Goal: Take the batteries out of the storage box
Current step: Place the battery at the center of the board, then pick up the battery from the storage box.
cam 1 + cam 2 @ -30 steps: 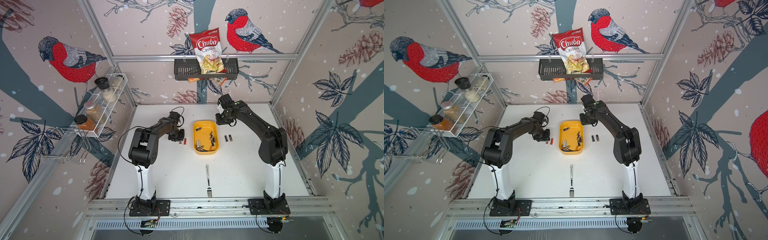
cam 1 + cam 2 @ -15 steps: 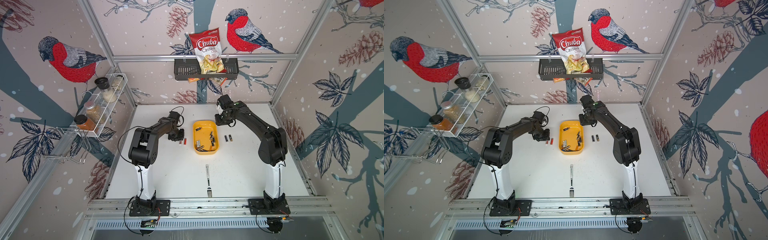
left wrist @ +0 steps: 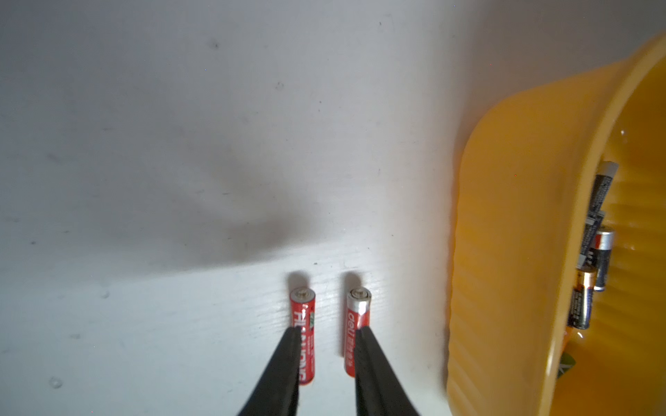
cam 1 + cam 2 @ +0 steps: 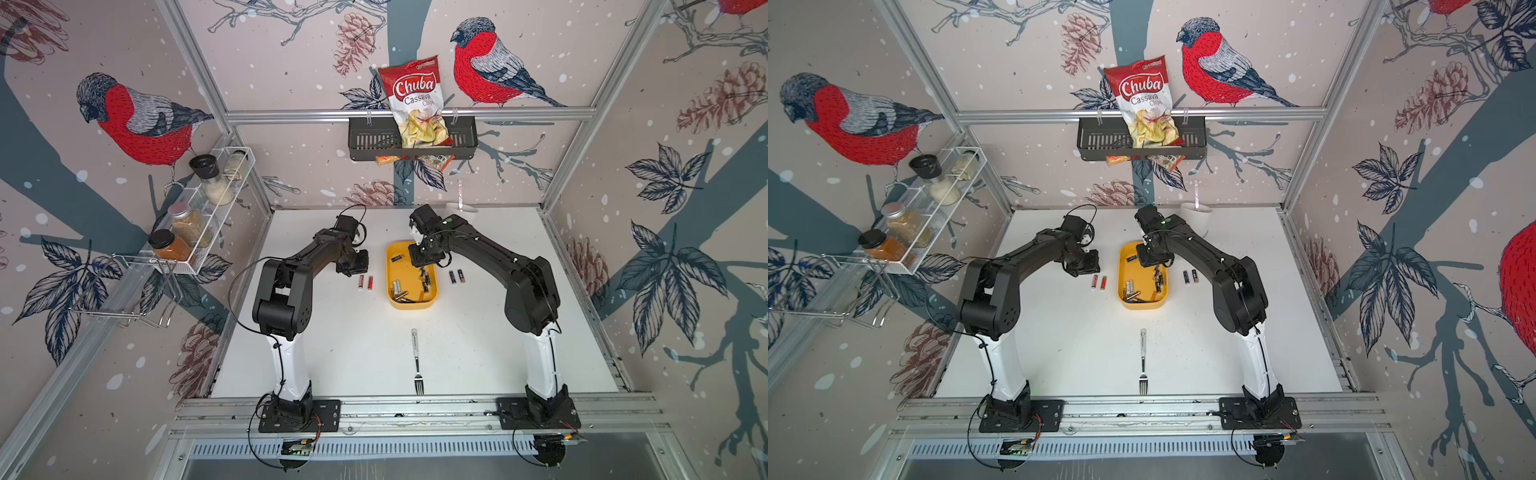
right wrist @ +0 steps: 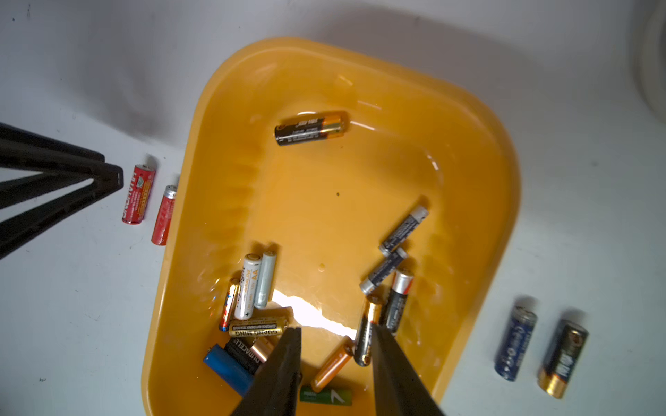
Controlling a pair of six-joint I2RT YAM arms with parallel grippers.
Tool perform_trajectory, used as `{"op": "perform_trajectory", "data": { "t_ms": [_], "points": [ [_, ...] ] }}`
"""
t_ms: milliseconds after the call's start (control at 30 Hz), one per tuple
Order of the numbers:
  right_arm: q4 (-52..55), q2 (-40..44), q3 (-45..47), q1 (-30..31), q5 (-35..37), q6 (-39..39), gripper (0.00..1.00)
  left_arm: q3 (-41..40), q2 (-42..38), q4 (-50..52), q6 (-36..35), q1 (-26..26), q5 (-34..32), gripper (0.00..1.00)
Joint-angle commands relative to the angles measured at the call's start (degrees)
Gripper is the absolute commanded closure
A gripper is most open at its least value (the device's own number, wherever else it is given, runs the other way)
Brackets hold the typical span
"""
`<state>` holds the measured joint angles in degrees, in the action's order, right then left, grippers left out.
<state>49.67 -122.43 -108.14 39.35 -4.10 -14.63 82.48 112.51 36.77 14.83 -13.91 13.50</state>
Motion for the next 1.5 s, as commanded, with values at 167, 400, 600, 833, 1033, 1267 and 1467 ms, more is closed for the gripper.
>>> {"op": "perform_trajectory", "data": {
  "t_ms": [167,400,600,833,1033,1267,1467],
  "points": [
    [-2.39,-5.05,-1.55,4.75,-1.79,-2.06,0.61,-1.6,-1.47,0.83,0.3,0.37,1.09,0.7],
    [-2.9,-7.26,-1.27,5.9,-1.02,-1.97,0.61,-2.4,-1.77,0.58,0.56,0.39,1.44,0.7],
    [-3.01,-8.0,-0.69,6.0,0.01,-1.73,0.61,-2.41,-1.85,0.36,0.77,0.38,1.54,0.7],
    [-3.56,-8.9,-0.41,5.99,-0.12,-1.6,0.61,-2.58,-1.94,0.33,0.83,0.4,1.7,0.7],
    [-3.46,-9.73,-0.32,6.0,0.06,-1.37,0.62,-2.85,-2.29,0.43,0.86,0.4,1.69,0.7],
    [-3.07,-10.41,-0.41,6.0,1.45,-1.08,0.65,-3.09,-2.49,0.4,0.99,0.39,1.79,0.7],
    [-2.81,-11.03,-0.41,6.0,2.29,-0.72,0.67,-3.16,-2.73,0.46,0.9,0.42,1.68,0.7]
  ]
}}
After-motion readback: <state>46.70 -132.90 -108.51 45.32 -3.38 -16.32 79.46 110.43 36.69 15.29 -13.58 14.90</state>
